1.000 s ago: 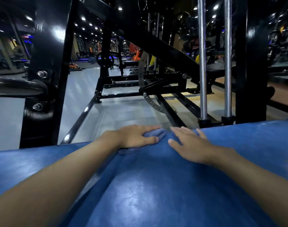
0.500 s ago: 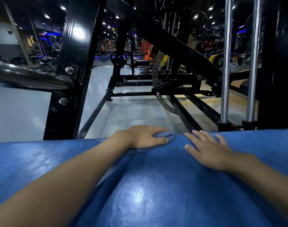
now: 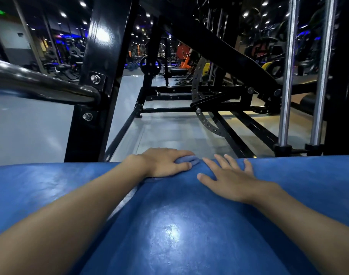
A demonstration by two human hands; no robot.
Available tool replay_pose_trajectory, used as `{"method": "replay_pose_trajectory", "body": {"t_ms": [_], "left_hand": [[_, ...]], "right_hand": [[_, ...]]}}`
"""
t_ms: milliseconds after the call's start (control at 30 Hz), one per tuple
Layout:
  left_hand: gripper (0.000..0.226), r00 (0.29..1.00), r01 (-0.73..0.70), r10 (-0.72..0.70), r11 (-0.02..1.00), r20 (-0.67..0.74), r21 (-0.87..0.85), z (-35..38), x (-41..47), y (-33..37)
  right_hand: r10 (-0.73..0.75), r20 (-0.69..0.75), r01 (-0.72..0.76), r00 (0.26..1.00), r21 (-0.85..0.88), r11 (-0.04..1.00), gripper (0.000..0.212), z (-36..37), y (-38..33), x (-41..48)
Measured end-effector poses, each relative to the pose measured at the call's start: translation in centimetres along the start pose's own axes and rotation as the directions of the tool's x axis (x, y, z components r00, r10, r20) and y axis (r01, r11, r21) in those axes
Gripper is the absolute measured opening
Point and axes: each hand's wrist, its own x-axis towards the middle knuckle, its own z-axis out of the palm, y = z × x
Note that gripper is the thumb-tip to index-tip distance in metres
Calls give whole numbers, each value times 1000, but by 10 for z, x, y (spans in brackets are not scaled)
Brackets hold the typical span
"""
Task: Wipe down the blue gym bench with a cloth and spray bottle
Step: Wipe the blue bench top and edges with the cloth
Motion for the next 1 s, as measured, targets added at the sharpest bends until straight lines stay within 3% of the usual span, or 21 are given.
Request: {"method": "replay_pose_trajectory", "body": {"t_ms": [233, 400, 600, 667, 767, 1000], "left_hand": [[45, 999, 51, -51, 999, 12, 7, -3, -3, 6], [43, 1000, 18, -18, 999, 12, -33, -7, -32, -37], [45, 997, 74, -74, 997, -13, -24, -11, -60, -84], [44, 999, 45, -45, 999, -15, -10, -9, -47, -68], [44, 999, -24, 23, 999, -35, -30, -4, -34, -55], [44, 999, -38, 36, 997, -36, -64, -16, -82, -128]], "right_hand": [[-22, -23, 22, 1000, 3, 1000, 73, 0, -1, 0], [-10, -22, 10, 1000, -4, 1000, 72, -2, 0, -2], [46, 33, -44, 998, -69, 997, 67, -8, -6, -2], [53, 12, -51, 999, -96, 994, 65, -11, -20, 1], [-23, -60, 25, 998, 21, 999, 58, -7, -63, 7], [40, -6, -40, 999, -11, 999, 67, -1, -90, 10]]}}
